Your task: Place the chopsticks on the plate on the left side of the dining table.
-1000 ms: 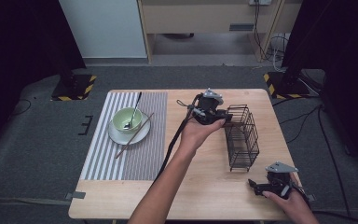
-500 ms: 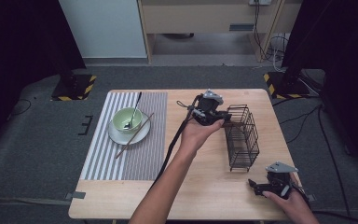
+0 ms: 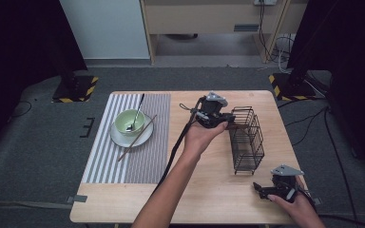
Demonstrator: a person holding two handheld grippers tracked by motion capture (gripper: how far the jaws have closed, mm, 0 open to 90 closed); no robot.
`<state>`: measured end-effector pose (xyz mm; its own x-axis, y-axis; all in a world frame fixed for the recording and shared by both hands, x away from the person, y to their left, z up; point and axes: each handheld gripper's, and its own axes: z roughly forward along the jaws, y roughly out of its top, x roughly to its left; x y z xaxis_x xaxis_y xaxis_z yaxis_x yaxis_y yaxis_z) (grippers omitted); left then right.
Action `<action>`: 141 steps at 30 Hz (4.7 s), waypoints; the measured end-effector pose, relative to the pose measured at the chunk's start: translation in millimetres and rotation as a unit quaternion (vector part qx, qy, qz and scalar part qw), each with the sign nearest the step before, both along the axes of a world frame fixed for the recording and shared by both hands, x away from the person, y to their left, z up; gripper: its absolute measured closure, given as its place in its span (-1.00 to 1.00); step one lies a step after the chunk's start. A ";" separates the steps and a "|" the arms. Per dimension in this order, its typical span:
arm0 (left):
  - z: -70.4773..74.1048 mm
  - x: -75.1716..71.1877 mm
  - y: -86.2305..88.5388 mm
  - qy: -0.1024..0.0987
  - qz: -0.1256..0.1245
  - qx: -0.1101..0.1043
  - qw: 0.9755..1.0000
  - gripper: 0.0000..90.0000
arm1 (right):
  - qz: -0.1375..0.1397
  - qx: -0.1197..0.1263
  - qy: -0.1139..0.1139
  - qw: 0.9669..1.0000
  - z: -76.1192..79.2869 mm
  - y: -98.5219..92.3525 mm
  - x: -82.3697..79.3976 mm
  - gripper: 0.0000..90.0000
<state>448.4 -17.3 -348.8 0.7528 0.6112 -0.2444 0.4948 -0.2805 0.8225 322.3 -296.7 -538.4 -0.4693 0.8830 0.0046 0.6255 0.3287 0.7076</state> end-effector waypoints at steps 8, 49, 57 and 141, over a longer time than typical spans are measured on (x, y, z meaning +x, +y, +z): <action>0.6 -1.0 -0.8 -0.008 0.005 0.002 1.000 0.78 | 0.000 0.000 0.000 1.000 0.0 0.0 0.0 -0.99; 8.9 -4.9 33.8 -0.062 0.057 -0.082 0.993 0.86 | -0.001 0.000 0.001 1.000 0.1 0.1 -0.1 -0.99; 12.4 -4.7 47.8 -0.070 0.067 -0.113 0.989 0.86 | -0.001 0.000 0.001 1.000 0.1 0.1 -0.2 -0.99; -50.6 -25.8 214.3 -0.103 0.247 -0.153 0.951 0.86 | 0.000 -0.001 0.001 1.000 0.1 0.0 -0.2 -0.99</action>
<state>422.6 197.0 -399.4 0.4442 0.8265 -0.3459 0.3232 0.2123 0.9222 322.1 -296.7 -538.3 -0.4693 0.8830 0.0047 0.6270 0.3295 0.7059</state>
